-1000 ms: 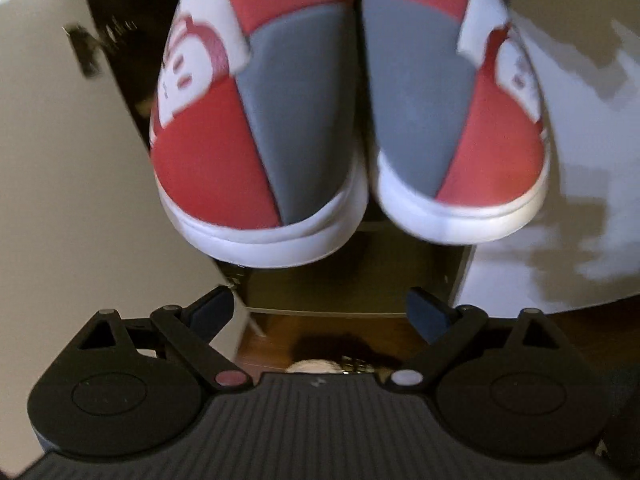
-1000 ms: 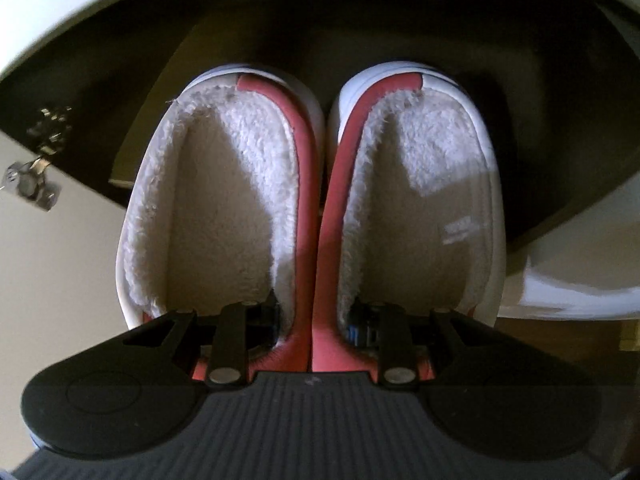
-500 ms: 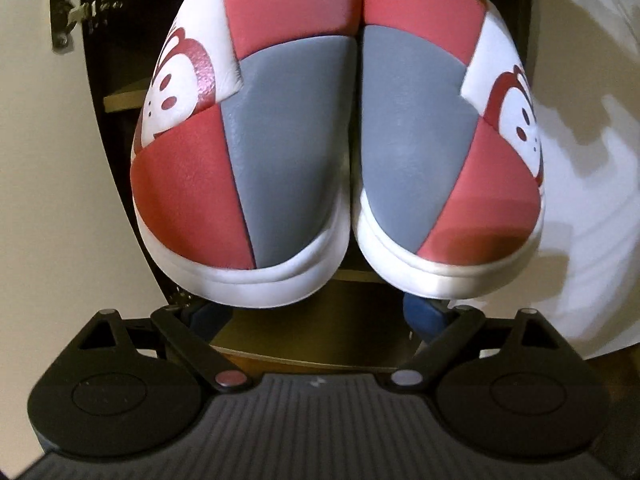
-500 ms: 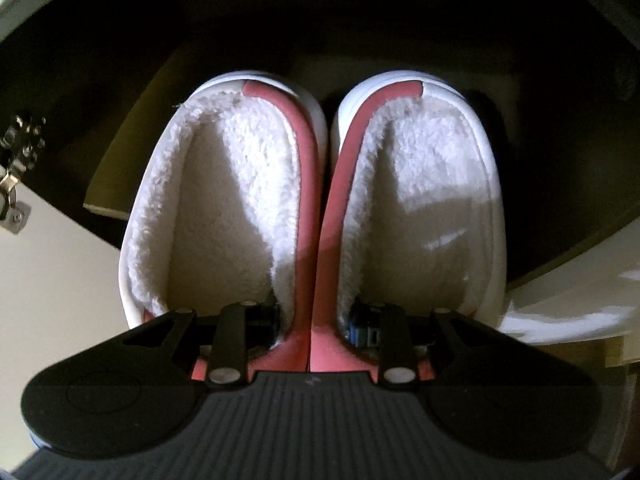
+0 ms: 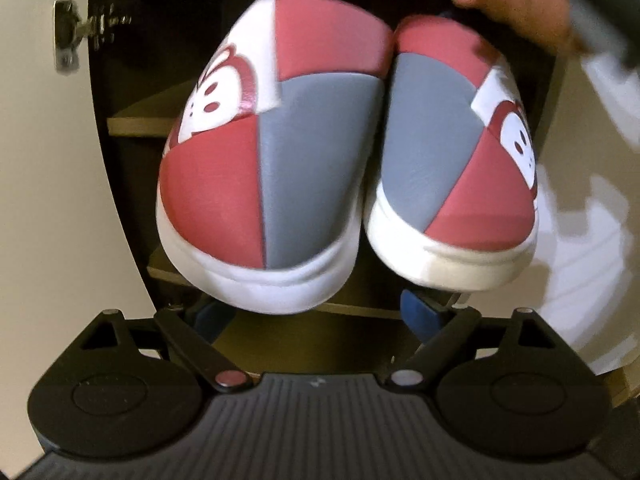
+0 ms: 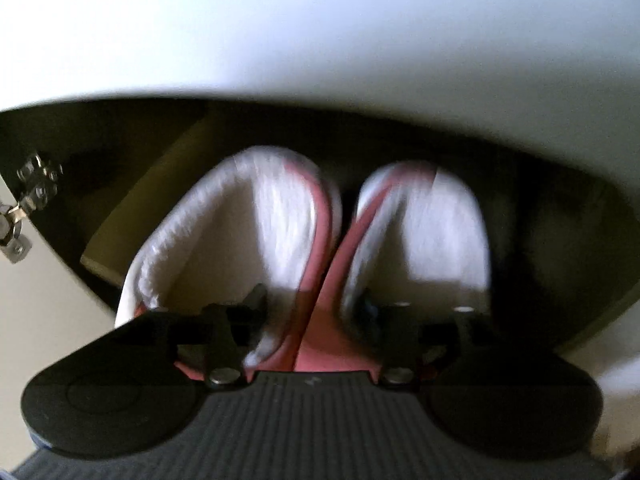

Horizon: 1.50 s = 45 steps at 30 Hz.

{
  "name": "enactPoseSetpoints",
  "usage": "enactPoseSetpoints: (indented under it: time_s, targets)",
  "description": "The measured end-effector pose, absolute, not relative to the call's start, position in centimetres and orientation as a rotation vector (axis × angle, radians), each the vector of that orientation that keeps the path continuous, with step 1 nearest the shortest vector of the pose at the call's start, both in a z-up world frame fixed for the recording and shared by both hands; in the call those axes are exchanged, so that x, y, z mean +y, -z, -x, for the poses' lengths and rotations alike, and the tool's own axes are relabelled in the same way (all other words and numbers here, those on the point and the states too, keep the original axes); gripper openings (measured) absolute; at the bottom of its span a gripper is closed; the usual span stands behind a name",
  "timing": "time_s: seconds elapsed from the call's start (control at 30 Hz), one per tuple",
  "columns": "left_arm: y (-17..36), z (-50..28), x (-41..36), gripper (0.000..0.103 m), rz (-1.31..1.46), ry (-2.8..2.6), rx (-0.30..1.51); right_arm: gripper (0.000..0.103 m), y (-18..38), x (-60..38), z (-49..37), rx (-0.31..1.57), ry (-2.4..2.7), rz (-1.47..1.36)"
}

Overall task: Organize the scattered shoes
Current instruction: 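Lower the slipper pair onto the cabinet shelf with the right gripper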

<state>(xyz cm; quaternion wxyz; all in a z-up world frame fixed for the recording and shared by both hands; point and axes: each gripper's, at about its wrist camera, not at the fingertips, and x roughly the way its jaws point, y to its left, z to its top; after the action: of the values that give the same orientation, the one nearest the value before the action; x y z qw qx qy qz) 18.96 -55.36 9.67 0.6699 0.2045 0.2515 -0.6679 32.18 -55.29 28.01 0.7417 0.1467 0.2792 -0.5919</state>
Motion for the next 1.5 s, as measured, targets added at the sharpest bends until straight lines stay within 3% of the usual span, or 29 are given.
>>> enactPoseSetpoints:
  time_s: [0.07,0.37,0.5,0.67,0.8,0.97,1.03,1.07,1.17,1.27,1.5]
  targets:
    - [-10.1,-18.8,-55.5,0.091,-0.487,1.528,0.532,0.083,-27.8,-54.6,-33.4,0.542,1.294,-0.182]
    - [-10.6,-19.7,-56.6,0.091,-0.615,1.628,0.482,0.082,-27.4,-52.7,-34.5,0.434,1.256,-0.055]
    - [-10.4,-20.7,-56.6,0.091,-0.650,1.654,0.476,0.082,-27.3,-49.5,-34.1,0.443,1.230,-0.076]
    - [-9.8,-21.3,-57.2,0.091,-0.706,1.680,0.454,0.081,-25.1,-48.7,-27.7,0.465,1.198,-0.180]
    - [-8.9,-21.3,-58.7,0.091,-0.733,1.694,0.445,0.064,-25.8,-50.3,-28.7,0.490,1.154,-0.260]
    - [-8.6,-22.3,-59.4,0.091,-0.740,1.714,0.433,0.056,-24.4,-46.9,-25.7,0.604,1.208,-0.367]
    - [-8.6,-22.7,-59.5,0.091,-0.750,1.727,0.416,0.047,-22.7,-46.2,-23.5,0.690,1.238,-0.452]
    - [-8.6,-22.9,-59.6,0.091,-0.761,1.733,0.408,0.037,-20.4,-47.0,-24.2,0.751,1.229,-0.521]
    - [-8.3,-23.7,-59.9,0.091,-0.789,1.746,0.388,0.025,-17.9,-48.1,-26.5,0.755,1.202,-0.544]
    - [-7.7,-24.6,-60.4,0.091,-0.812,1.755,0.371,0.020,-17.3,-50.7,-30.5,0.692,1.248,-0.607]
    - [-4.9,-25.8,-66.3,0.092,-0.825,1.763,0.318,0.020,-16.1,-55.4,-34.3,0.628,1.350,-0.687]
